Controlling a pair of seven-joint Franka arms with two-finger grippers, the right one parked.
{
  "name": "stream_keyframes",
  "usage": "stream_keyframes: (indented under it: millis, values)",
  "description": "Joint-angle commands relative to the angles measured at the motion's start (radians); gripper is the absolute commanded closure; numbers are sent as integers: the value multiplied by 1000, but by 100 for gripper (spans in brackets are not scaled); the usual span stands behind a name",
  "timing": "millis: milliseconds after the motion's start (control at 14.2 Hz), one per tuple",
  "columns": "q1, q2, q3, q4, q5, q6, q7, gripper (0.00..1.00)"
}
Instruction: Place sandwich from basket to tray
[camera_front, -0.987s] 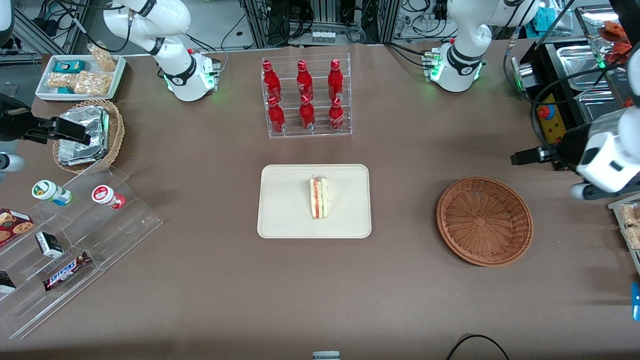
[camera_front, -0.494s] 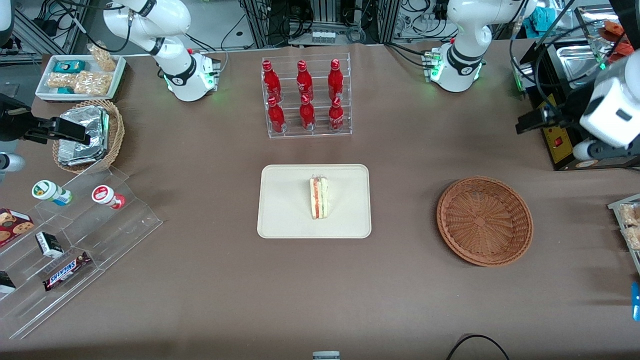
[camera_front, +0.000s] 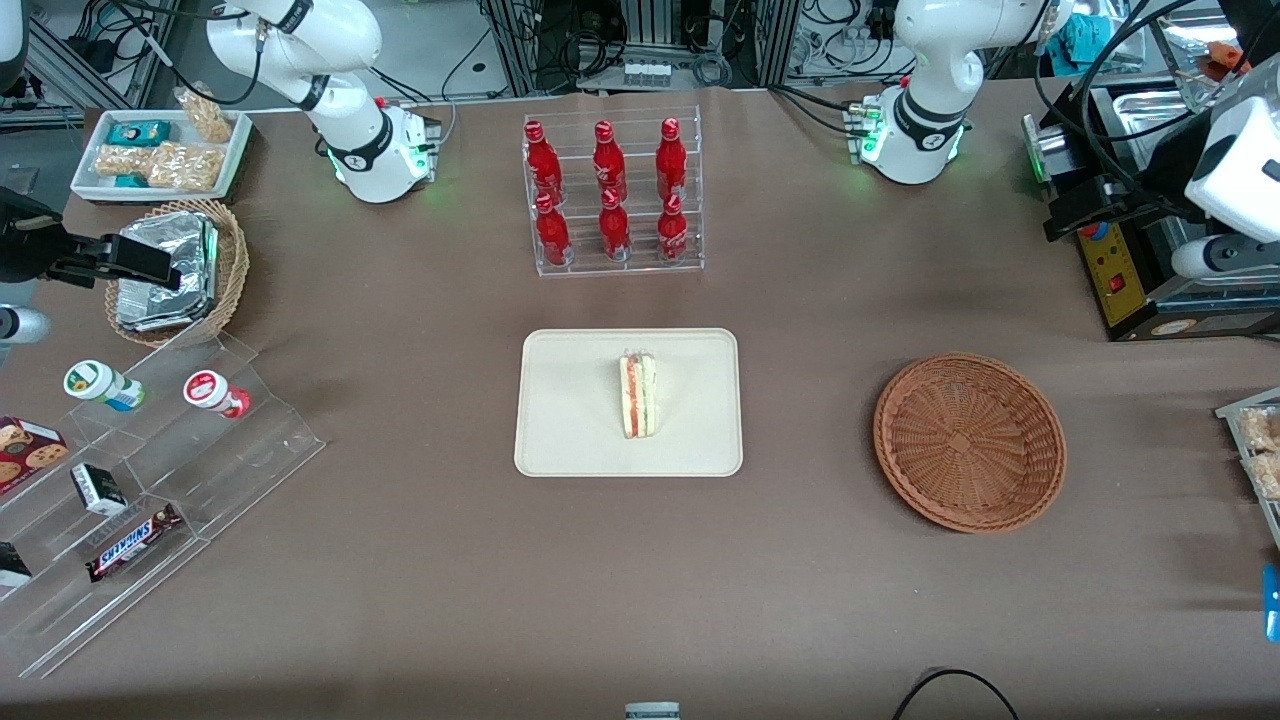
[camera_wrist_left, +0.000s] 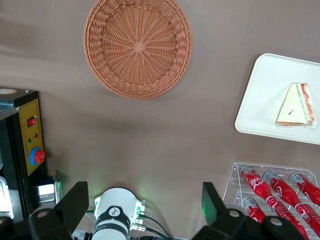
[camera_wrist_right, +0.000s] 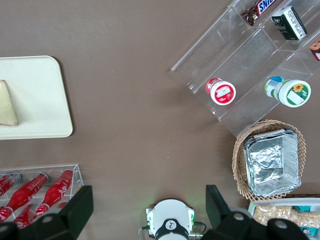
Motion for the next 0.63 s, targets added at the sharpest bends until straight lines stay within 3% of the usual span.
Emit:
stream_keyframes:
  millis: [0, 423, 564]
  values:
    - [21, 1, -19, -8, 11, -52, -26, 0]
    - [22, -11, -28, -43, 67, -20, -8, 0]
    - [42, -10, -40, -43, 68, -16, 70, 0]
